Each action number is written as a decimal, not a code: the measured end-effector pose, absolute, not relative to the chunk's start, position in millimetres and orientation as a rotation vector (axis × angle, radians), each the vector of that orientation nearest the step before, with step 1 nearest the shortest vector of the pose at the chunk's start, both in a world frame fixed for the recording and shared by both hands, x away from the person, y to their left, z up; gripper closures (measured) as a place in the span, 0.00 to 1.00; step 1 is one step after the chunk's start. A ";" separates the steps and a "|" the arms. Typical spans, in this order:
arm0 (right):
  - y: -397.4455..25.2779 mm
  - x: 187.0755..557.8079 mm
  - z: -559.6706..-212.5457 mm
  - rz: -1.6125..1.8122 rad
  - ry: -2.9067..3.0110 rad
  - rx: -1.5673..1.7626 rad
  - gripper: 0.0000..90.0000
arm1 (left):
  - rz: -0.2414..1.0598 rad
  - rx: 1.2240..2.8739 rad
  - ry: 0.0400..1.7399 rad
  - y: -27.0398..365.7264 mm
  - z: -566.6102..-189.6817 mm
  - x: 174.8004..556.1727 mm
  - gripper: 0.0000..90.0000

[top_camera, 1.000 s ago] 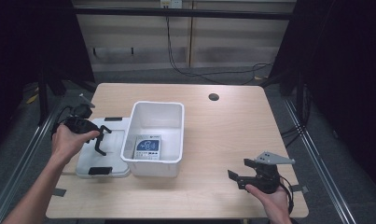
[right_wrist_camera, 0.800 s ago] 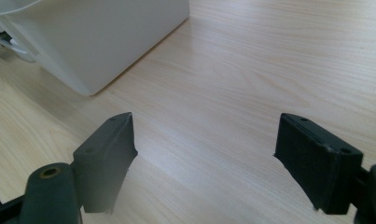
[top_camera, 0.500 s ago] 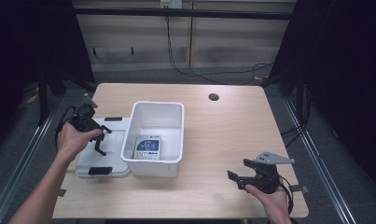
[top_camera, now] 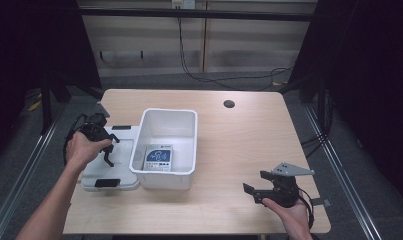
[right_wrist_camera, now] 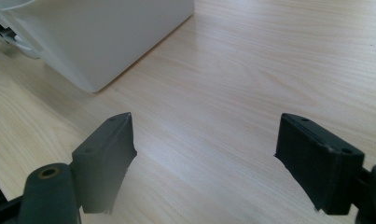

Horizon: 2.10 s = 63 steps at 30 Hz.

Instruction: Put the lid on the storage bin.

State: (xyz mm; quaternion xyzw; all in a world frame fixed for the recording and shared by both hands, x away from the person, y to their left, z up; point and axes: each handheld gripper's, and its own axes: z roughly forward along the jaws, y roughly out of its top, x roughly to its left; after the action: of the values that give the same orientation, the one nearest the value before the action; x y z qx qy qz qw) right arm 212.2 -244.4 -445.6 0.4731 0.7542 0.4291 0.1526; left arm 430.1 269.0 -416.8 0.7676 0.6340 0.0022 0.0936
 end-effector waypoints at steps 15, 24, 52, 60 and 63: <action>-243.2 212.4 -446.2 1.229 2.179 1.348 0.21 | 0.016 2.311 1.945 254.0 -416.2 435.9 0.91; -242.9 212.8 -446.6 1.223 2.185 1.349 0.21 | 0.020 2.307 1.978 251.2 -415.0 436.3 0.94; -243.0 213.5 -446.6 1.226 2.182 1.352 0.21 | -0.002 2.268 1.935 283.5 -377.4 423.7 0.94; -243.1 213.6 -446.6 1.227 2.182 1.353 0.20 | -0.003 2.273 1.914 291.1 -365.6 418.8 0.94; -243.2 213.7 -446.6 1.227 2.182 1.352 0.20 | 0.001 2.268 1.895 292.8 -360.5 416.9 0.94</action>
State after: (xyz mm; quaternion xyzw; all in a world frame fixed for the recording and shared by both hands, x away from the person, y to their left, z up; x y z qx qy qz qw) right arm 213.7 -243.2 -446.6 0.4700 0.7586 0.4265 0.1475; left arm 416.9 292.8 -360.5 0.7641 0.6384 0.0003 0.0926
